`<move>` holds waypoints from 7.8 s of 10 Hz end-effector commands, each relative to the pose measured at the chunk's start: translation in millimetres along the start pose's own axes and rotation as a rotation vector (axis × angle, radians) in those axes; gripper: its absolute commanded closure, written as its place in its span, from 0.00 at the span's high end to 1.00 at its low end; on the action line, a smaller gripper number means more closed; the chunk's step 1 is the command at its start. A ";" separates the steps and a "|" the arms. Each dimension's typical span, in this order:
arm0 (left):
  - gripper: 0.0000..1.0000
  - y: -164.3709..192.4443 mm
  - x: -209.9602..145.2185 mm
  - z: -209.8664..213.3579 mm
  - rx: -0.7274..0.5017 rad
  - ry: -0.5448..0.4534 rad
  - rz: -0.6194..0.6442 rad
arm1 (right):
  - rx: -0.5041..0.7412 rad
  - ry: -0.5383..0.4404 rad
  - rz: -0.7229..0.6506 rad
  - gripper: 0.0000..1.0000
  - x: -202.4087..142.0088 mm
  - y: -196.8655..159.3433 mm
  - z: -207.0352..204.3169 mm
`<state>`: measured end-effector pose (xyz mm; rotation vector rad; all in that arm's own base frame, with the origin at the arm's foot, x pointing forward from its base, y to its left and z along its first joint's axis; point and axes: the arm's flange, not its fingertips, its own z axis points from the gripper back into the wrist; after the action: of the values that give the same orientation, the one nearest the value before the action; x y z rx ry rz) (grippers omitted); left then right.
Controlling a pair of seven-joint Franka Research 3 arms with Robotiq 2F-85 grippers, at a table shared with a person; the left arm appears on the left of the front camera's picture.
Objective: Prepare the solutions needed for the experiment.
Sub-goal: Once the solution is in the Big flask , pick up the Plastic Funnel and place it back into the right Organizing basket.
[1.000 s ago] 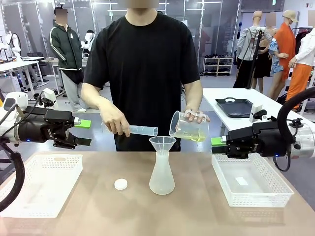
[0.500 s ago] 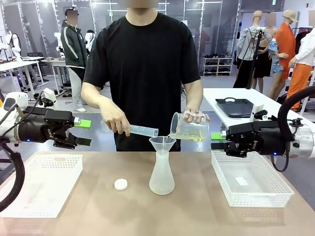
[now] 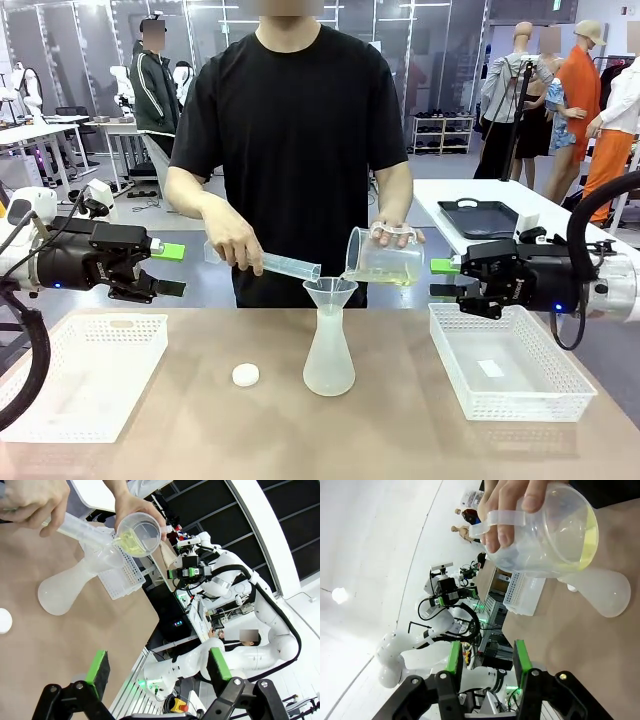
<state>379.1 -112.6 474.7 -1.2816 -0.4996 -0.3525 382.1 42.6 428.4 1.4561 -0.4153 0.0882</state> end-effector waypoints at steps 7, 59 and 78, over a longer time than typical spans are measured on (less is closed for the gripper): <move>1.00 -1.8 1.8 -2.4 -0.022 -0.016 0.017 | 0.000 0.000 0.000 0.53 0.0 0.0 0.0; 1.00 -1.8 1.8 -2.4 -0.022 -0.016 0.017 | -0.258 0.056 0.143 0.53 41.2 16.8 -19.4; 1.00 -1.8 1.8 -2.4 -0.022 -0.016 0.017 | -0.800 0.436 0.285 0.53 161.5 57.7 -136.4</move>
<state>379.0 -112.5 474.7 -1.2814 -0.4997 -0.3525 533.6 146.2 517.3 0.5815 -0.3129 0.4459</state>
